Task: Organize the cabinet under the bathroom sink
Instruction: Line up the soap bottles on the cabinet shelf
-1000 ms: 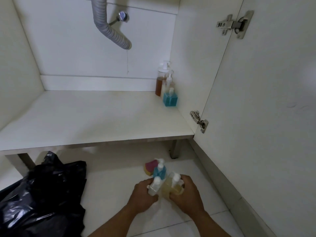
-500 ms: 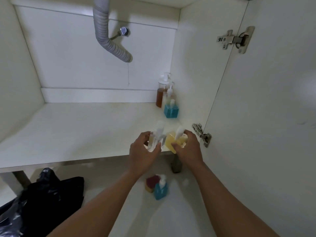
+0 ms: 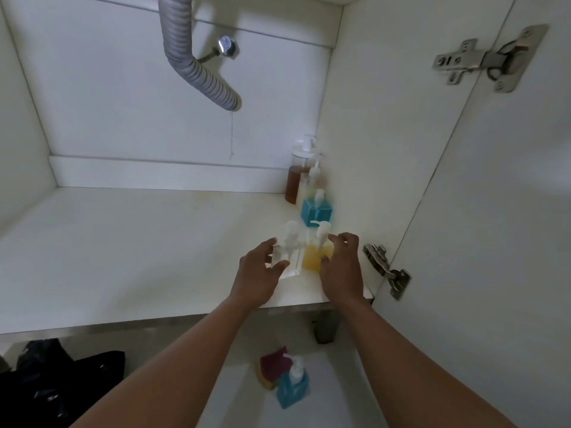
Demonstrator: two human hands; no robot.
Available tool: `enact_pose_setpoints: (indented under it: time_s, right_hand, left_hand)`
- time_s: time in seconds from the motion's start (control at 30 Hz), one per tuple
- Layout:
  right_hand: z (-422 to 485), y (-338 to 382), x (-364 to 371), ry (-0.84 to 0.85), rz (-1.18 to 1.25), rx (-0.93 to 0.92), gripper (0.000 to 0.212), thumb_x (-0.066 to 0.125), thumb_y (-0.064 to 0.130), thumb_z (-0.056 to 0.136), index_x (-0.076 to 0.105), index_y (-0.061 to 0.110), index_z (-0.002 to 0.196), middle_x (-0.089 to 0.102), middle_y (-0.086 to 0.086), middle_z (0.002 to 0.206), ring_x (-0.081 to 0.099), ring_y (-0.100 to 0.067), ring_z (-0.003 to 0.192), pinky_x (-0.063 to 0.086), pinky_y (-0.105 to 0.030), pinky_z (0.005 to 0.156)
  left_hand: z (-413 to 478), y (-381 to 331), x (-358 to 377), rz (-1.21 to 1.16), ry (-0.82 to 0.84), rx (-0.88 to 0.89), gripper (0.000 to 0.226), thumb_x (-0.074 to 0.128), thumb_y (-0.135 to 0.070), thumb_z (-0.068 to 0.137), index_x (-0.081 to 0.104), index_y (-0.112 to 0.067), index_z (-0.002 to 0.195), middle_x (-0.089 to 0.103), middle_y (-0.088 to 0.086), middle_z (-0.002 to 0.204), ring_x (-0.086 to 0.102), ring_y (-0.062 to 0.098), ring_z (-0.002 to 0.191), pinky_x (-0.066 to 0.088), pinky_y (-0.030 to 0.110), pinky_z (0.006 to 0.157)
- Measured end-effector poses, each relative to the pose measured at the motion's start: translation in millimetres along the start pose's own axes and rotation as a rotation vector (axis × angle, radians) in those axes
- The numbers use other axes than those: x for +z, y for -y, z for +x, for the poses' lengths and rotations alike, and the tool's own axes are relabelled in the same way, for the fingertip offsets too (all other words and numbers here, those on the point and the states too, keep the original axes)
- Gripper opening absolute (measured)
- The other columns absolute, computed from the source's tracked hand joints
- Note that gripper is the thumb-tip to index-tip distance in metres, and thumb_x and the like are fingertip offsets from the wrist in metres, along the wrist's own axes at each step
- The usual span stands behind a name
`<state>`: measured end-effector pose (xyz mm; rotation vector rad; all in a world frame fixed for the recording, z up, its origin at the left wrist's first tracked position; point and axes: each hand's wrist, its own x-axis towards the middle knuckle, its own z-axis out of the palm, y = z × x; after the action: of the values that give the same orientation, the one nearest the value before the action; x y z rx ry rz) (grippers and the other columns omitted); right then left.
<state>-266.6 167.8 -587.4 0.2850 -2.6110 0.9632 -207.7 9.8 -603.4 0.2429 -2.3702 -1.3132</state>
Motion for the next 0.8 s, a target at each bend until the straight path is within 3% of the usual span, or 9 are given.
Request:
enact_pose_setpoints:
  time_s: [0.07, 0.2, 0.33, 0.47, 0.63, 0.7, 0.8]
  right_hand:
    - [12.8, -2.1, 7.9, -0.029, -0.121, -0.081, 0.040, 0.058, 0.013, 0.096, 0.047, 0.018, 0.135, 0.041, -0.003, 0.134, 0.056, -0.021, 0.111, 0.053, -0.031, 0.087]
    - [38.0, -3.8, 20.4, -0.001, -0.299, -0.189, 0.041, 0.054, 0.016, 0.099, 0.047, 0.016, 0.140, 0.044, -0.006, 0.135, 0.059, -0.025, 0.109, 0.056, -0.037, 0.087]
    - [58.3, -4.4, 30.3, 0.042, -0.350, -0.159, 0.049, 0.053, 0.009, 0.097, 0.042, 0.015, 0.145, 0.043, -0.007, 0.138, 0.059, -0.029, 0.111, 0.053, -0.042, 0.088]
    - [78.8, -7.8, 27.3, 0.135, -0.432, -0.127, 0.056, 0.051, 0.004, 0.093, 0.037, 0.013, 0.146, 0.043, -0.008, 0.135, 0.058, -0.033, 0.109, 0.053, -0.044, 0.087]
    - [92.8, -12.0, 19.0, 0.200, -0.502, -0.119, 0.061, 0.054, 0.005, 0.089, 0.035, 0.014, 0.146, 0.044, -0.009, 0.131, 0.058, -0.034, 0.111, 0.052, -0.043, 0.089]
    - [91.9, -9.3, 16.1, 0.220, -0.434, -0.110, 0.062, 0.053, 0.005, 0.089, 0.036, 0.015, 0.147, 0.044, -0.009, 0.133, 0.055, -0.033, 0.117, 0.049, -0.042, 0.094]
    - [79.7, 1.3, 6.2, 0.103, 0.001, -0.073, 0.055, 0.054, 0.004, 0.090, 0.044, 0.012, 0.144, 0.045, -0.009, 0.138, 0.050, -0.026, 0.123, 0.041, -0.028, 0.099]
  left_hand:
    - [16.0, 3.2, 10.1, 0.002, -0.011, -0.020, 0.056, 0.071, -0.027, 0.093, 0.051, -0.024, 0.145, 0.063, -0.004, 0.134, 0.063, 0.017, 0.115, 0.048, 0.035, 0.101]
    - [26.9, 9.6, 25.3, 0.035, -0.045, -0.021, 0.054, 0.067, -0.026, 0.095, 0.048, -0.029, 0.146, 0.061, -0.004, 0.136, 0.059, 0.019, 0.122, 0.049, 0.043, 0.105]
    - [27.6, 12.7, 27.5, 0.066, -0.068, -0.041, 0.059, 0.064, -0.026, 0.097, 0.040, -0.028, 0.151, 0.048, -0.001, 0.138, 0.056, 0.017, 0.119, 0.047, 0.032, 0.101]
    - [26.5, 11.3, 25.1, 0.039, -0.066, -0.048, 0.053, 0.062, -0.025, 0.099, 0.045, -0.026, 0.149, 0.054, -0.002, 0.133, 0.050, 0.007, 0.109, 0.037, 0.024, 0.092]
    - [26.6, 8.5, 24.5, -0.005, -0.099, -0.092, 0.042, 0.068, -0.027, 0.095, 0.057, -0.020, 0.134, 0.063, -0.003, 0.123, 0.055, 0.007, 0.102, 0.039, 0.023, 0.086]
    - [25.7, 7.8, 23.6, -0.017, -0.103, -0.115, 0.036, 0.070, -0.028, 0.093, 0.059, -0.019, 0.127, 0.065, -0.003, 0.115, 0.056, 0.010, 0.101, 0.041, 0.025, 0.085]
    - [24.8, 7.5, 22.3, -0.007, -0.086, -0.129, 0.033, 0.070, -0.032, 0.093, 0.063, -0.022, 0.124, 0.068, -0.006, 0.111, 0.059, 0.008, 0.096, 0.044, 0.026, 0.084]
